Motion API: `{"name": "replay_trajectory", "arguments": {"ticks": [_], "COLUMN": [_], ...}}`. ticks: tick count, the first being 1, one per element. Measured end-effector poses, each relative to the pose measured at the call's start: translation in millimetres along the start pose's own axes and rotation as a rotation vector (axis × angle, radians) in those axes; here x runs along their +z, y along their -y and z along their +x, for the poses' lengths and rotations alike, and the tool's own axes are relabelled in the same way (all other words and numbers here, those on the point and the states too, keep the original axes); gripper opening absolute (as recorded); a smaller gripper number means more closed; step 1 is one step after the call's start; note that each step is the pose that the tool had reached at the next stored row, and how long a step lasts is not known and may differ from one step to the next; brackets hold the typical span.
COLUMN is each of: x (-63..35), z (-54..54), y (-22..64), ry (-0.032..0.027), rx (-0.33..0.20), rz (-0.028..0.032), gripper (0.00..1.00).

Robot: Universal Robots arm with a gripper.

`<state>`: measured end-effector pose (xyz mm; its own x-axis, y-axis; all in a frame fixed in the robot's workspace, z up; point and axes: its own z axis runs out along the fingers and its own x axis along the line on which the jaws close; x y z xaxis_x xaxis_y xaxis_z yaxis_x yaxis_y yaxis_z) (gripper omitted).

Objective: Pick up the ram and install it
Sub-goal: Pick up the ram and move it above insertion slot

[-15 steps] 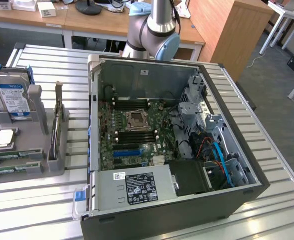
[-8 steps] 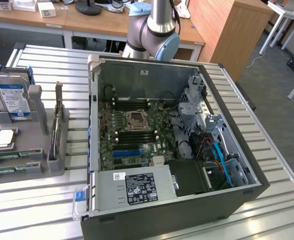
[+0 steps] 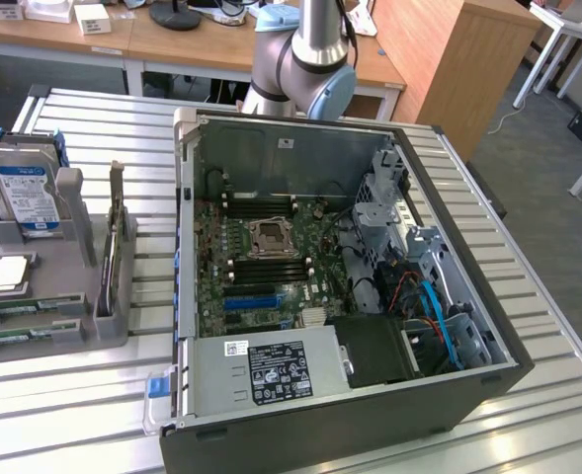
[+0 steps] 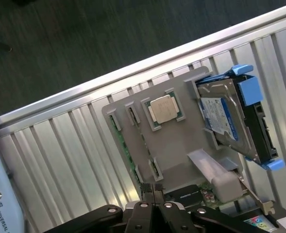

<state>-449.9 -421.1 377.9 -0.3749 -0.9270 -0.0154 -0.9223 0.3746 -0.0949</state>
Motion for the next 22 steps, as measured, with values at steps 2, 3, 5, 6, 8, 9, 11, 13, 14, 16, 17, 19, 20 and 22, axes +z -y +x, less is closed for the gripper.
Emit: {"name": "replay_trajectory", "arguments": {"ticks": [2, 3, 5, 6, 8, 9, 11, 13, 14, 16, 17, 19, 20, 22], "x": [0.2, 0.3, 1.3, 1.6, 1.6, 1.5, 1.6, 1.6, 1.6, 1.7, 1.7, 1.8, 1.8, 1.9], "z": [-0.1, -0.1, 0.1, 0.1, 0.0, 0.0, 0.0, 0.0, 0.0, 0.0, 0.0, 0.0, 0.0, 0.1], "y": [-0.1, -0.2, -0.3, -0.3, -0.4, -0.4, -0.4, -0.4, -0.4, -0.4, -0.4, -0.4, -0.4, -0.4], "ry": [0.0079, 0.0077, 0.0127, 0.0184, 0.0220, 0.0220, 0.0222, 0.0222, 0.0223, 0.0230, 0.0234, 0.0238, 0.0240, 0.0243], "rx": [0.001, 0.001, 0.000, -0.001, -0.002, -0.002, -0.002, -0.002, -0.003, -0.012, -0.017, -0.023, -0.025, -0.029], "rz": [-0.0093, -0.0105, -0.0131, -0.0172, -0.0197, -0.0198, -0.0197, -0.0198, -0.0199, -0.0200, -0.0202, -0.0204, -0.0205, -0.0206], "gripper": [0.11, 0.11, 0.11, 0.11, 0.11, 0.11, 0.11, 0.11, 0.11, 0.11, 0.11, 0.11, 0.11, 0.11]}}
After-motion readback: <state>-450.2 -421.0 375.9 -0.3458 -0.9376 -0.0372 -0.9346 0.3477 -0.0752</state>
